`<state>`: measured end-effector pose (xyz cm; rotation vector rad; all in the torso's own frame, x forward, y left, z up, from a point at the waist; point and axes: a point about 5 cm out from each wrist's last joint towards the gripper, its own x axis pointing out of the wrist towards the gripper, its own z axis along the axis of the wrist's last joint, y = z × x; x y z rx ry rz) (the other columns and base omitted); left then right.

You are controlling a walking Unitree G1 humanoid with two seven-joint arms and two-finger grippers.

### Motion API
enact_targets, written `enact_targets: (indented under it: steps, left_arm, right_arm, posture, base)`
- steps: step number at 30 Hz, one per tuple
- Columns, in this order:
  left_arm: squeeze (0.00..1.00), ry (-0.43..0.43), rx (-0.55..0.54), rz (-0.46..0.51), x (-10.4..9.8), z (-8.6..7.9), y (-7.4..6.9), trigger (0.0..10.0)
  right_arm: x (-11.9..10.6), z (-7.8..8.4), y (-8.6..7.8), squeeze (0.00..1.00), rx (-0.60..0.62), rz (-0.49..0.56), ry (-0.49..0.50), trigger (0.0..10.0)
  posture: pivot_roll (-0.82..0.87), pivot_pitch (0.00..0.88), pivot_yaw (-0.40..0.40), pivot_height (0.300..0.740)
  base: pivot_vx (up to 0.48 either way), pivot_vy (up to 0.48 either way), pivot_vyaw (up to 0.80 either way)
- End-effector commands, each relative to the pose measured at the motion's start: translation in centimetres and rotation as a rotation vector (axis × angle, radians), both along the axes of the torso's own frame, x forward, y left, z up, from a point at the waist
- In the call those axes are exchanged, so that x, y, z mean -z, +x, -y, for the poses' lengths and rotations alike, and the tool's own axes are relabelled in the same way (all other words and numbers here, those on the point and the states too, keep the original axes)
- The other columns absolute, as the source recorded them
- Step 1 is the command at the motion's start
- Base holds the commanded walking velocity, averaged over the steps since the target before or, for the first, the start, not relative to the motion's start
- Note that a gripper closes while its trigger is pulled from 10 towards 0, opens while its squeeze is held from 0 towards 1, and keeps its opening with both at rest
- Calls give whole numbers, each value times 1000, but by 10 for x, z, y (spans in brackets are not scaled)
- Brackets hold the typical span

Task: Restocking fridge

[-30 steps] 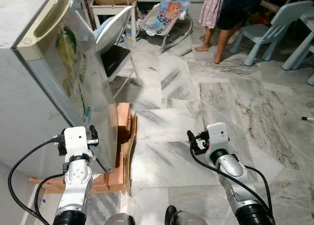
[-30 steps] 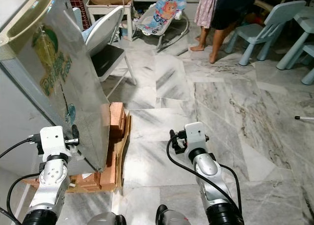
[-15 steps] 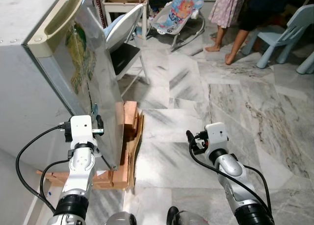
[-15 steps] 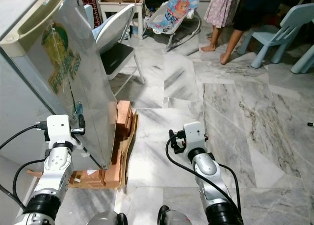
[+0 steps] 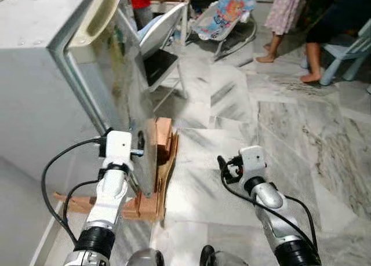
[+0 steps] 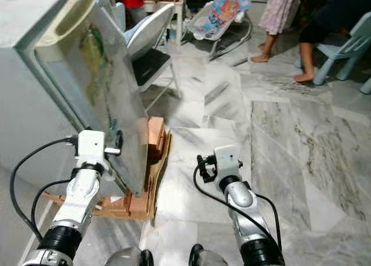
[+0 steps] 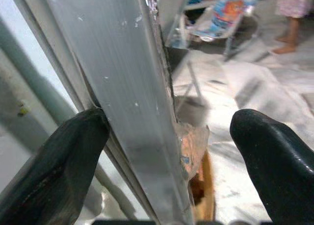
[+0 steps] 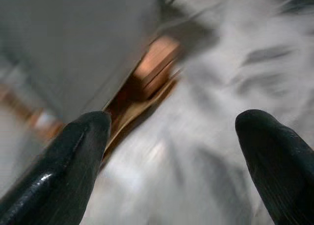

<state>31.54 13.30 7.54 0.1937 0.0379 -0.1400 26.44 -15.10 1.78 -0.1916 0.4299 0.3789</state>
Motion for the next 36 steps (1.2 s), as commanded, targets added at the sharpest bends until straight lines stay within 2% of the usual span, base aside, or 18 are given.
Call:
enact_targets:
  steps: [1, 2, 3, 5, 6, 8, 10, 12, 15, 18, 26, 30, 35, 36]
  left_arm:
    - [0, 25, 226, 176, -48, 38, 13, 10000]
    - [0, 25, 316, 192, -56, 53, 11, 10000]
    - [0, -5, 437, 209, -67, 79, 4, 10000]
    - [0, -51, 570, 232, -81, 109, -9, 10000]
    - [0, -67, 605, 238, -84, 119, -14, 10000]
    - [0, -73, 619, 240, -84, 122, -16, 10000]
    - [0, -81, 578, 229, -78, 119, -13, 10000]
    - [0, -131, 471, 208, -75, 100, -6, 10000]
    - [0, -145, 401, 194, -76, 80, -6, 10000]
    - [0, -143, 364, 196, -74, 70, -5, 10000]
    - [0, -123, 368, 205, -77, 67, -12, 10000]
    - [0, -68, 356, 191, -74, 64, -15, 10000]
    - [0, -61, 293, 172, -69, 49, -20, 10000]
    - [0, -49, 253, 148, -61, 41, -22, 10000]
  right_arm:
    - [7, -2, -6, 0, -35, -56, -6, 10000]
    - [8, -1, -7, 0, -37, -69, -16, 10000]
    - [10, 0, -9, 0, -54, -92, -13, 10000]
    - [13, 1, -13, 0, -83, -119, -7, 10000]
    - [14, 1, -14, 0, -91, -123, -4, 10000]
    - [14, 0, -15, 0, -95, -124, -3, 10000]
    - [15, -1, -14, 0, -94, -126, -2, 10000]
    - [15, -2, -14, 0, -109, -132, -5, 10000]
    - [15, -3, -14, 0, -116, -144, 7, 10000]
    - [18, -4, -13, 0, -122, -159, 2, 10000]
    - [17, -4, -14, 0, -160, -156, -22, 10000]
    - [15, -3, -14, 0, -166, -145, -31, 10000]
    - [14, -6, -15, 0, -199, -123, -57, 10000]
    - [14, -7, -15, 0, -199, -121, -57, 10000]
  posture:
    - [-14, 70, 17, 740]
    - [-15, 69, 16, 740]
    - [-16, 66, 19, 740]
    - [-18, 66, 21, 740]
    - [-18, 66, 21, 740]
    - [-24, 65, 25, 740]
    - [-27, 64, 27, 740]
    - [-23, 67, 28, 740]
    - [-14, 67, 27, 740]
    - [-7, 65, 25, 740]
    - [1, 73, 24, 740]
    - [10, 76, 27, 740]
    - [14, 84, 24, 740]
    - [9, 84, 23, 740]
  base:
    - [0, 0, 0]
    - [0, 0, 0]
    - [0, 0, 0]
    - [0, 0, 0]
    - [0, 0, 0]
    - [0, 0, 0]
    - [0, 0, 0]
    - [0, 0, 0]
    - [0, 0, 0]
    - [0, 0, 0]
    - [0, -344, -659]
    - [277, -386, 0]
    - [322, -352, 0]
    - [337, -337, 0]
